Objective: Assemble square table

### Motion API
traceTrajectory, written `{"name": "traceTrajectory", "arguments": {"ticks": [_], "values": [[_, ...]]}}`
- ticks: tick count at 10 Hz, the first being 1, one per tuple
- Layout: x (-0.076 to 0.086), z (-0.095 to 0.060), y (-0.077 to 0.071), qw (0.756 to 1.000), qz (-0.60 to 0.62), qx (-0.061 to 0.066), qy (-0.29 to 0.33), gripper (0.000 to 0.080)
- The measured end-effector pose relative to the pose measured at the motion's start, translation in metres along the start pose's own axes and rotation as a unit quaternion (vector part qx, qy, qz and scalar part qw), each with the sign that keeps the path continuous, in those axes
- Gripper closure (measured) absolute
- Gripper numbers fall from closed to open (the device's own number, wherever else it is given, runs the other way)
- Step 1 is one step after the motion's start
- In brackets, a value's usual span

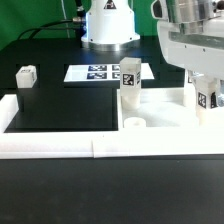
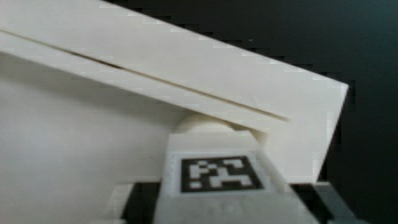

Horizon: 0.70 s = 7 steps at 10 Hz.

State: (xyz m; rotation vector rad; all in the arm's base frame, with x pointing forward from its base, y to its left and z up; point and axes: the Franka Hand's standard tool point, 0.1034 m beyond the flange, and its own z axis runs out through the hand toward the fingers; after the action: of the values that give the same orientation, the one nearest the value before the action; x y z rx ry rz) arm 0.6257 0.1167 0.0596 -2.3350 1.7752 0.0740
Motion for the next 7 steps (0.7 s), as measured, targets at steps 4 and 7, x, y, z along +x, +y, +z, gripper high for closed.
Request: {"name": "traceTrajectory", "arguments": {"ticks": [4,7], "values": [[-0.0153,0.0047,-0.003,0.992,0.127,0.003,0.008,0.0512],[-0.0104,0.0036,-0.0029,0.992,0.129,0.004,0.011,0.0512]]}}
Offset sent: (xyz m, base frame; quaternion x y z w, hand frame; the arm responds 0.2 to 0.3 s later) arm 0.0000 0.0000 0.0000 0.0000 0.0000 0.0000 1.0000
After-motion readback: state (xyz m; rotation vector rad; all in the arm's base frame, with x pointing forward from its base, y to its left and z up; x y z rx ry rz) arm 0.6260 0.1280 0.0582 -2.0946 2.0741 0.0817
